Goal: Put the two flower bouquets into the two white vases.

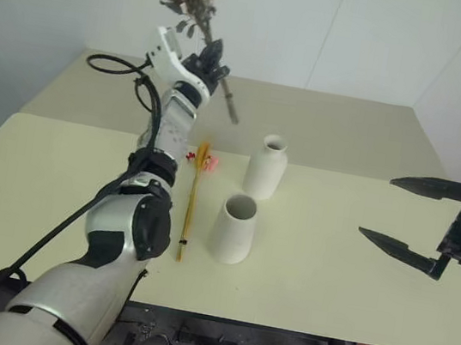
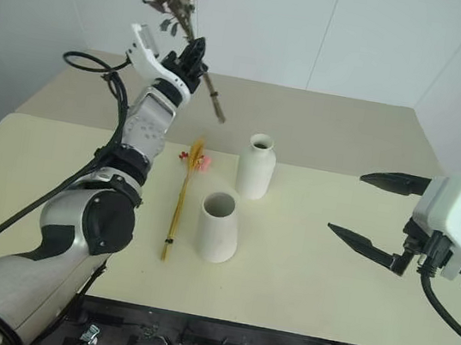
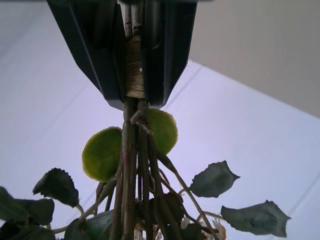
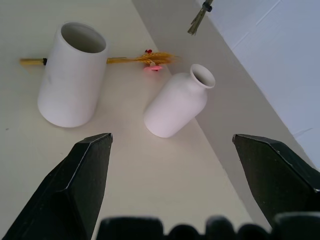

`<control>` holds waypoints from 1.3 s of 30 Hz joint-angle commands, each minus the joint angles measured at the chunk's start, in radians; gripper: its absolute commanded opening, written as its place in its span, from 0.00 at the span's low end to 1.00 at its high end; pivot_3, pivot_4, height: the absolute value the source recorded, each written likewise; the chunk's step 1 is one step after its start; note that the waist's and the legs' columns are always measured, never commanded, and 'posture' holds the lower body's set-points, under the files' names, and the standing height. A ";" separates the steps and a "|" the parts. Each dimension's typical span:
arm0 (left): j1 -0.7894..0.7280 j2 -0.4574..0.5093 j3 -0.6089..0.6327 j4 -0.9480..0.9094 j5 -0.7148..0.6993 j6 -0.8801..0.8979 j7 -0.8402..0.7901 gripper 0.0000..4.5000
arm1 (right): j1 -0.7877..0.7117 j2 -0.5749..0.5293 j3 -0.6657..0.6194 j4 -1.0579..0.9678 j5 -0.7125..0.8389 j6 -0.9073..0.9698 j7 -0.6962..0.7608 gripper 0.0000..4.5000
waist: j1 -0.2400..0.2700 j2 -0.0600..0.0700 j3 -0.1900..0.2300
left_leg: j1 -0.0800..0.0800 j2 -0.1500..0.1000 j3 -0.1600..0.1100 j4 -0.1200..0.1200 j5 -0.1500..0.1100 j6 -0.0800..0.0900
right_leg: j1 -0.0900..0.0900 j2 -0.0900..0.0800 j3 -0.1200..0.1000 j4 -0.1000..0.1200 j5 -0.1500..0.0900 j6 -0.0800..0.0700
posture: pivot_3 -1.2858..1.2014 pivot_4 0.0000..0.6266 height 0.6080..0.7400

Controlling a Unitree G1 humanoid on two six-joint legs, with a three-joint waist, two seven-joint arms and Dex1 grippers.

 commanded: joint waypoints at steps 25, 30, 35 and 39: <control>-0.018 -0.107 -0.089 0.122 0.108 -0.252 -0.228 0.03 | 0.110 0.042 -0.205 -0.140 0.021 0.076 -0.078 1.00 | -0.012 0.000 0.000 | 0.003 0.000 0.000 0.000 0.000 0.000 | 0.002 0.000 0.001 0.000 0.000 0.001 | 0.52 0.24 1.00; -0.003 -0.111 -0.091 0.143 0.125 -0.257 -0.212 0.03 | 0.122 0.047 -0.214 -0.148 0.020 0.079 -0.084 1.00 | -0.013 0.000 0.000 | 0.004 0.000 0.000 0.000 0.000 0.000 | 0.002 0.000 0.001 0.001 0.000 0.001 | 0.52 0.24 1.00; 0.009 -0.126 -0.116 0.153 0.168 -0.283 -0.191 0.03 | 0.123 0.044 -0.228 -0.147 0.024 0.084 -0.087 1.00 | -0.012 0.000 0.000 | 0.004 0.000 0.000 0.000 0.000 0.000 | 0.003 0.000 0.001 0.001 0.000 0.001 | 0.52 0.24 1.00; 0.020 -0.136 -0.149 0.155 0.216 -0.319 -0.190 0.03 | 0.125 0.043 -0.248 -0.160 0.038 0.098 -0.083 1.00 | -0.011 0.000 0.000 | 0.003 0.000 0.000 0.000 0.000 0.000 | 0.003 0.000 0.001 0.000 0.000 0.001 | 0.52 0.24 1.00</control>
